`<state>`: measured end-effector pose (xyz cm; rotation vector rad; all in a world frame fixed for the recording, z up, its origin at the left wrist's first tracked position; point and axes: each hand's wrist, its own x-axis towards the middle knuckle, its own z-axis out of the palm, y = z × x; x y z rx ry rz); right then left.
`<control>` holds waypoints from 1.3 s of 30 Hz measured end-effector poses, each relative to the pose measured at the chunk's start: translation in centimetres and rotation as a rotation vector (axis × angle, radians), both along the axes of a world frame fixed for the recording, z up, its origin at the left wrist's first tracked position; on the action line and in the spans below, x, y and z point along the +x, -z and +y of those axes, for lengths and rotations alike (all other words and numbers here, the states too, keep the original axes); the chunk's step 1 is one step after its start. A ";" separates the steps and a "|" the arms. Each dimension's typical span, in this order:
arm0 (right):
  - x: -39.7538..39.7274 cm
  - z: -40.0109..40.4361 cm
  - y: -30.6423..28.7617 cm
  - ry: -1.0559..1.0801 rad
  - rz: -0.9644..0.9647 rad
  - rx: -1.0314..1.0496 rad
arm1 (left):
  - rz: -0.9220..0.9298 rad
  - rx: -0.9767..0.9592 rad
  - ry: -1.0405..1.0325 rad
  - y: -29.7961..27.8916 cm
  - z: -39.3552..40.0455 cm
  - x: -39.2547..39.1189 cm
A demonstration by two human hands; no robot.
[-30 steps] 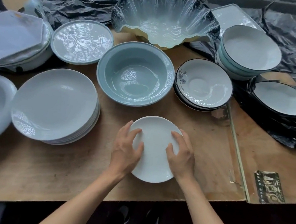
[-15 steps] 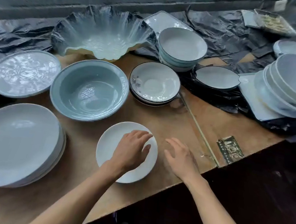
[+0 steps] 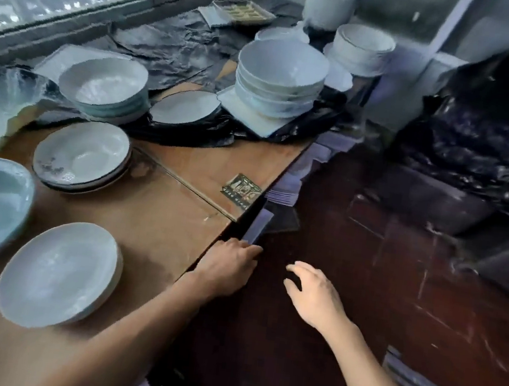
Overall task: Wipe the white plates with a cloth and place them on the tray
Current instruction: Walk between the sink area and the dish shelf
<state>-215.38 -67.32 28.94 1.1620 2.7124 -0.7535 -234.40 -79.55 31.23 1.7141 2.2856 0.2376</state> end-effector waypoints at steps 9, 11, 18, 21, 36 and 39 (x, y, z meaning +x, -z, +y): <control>21.7 3.8 -1.5 0.291 -0.051 0.039 | 0.063 -0.097 0.331 -0.9 12.2 18.2; 26.1 4.4 -1.8 0.367 -0.047 0.048 | 0.075 -0.106 0.408 -1.0 14.7 22.4; 38.7 5.3 -1.8 0.650 -0.029 -0.016 | 0.070 -0.104 0.669 -1.0 21.0 35.2; 43.2 5.9 -1.3 0.747 -0.037 -0.069 | 0.074 -0.104 0.776 -0.7 24.2 40.0; 63.0 12.3 -2.2 1.239 -0.101 -0.005 | 0.017 -0.173 1.266 0.3 41.4 64.0; 66.8 11.0 -2.1 1.351 -0.102 -0.002 | 0.005 -0.154 1.389 0.0 42.3 69.7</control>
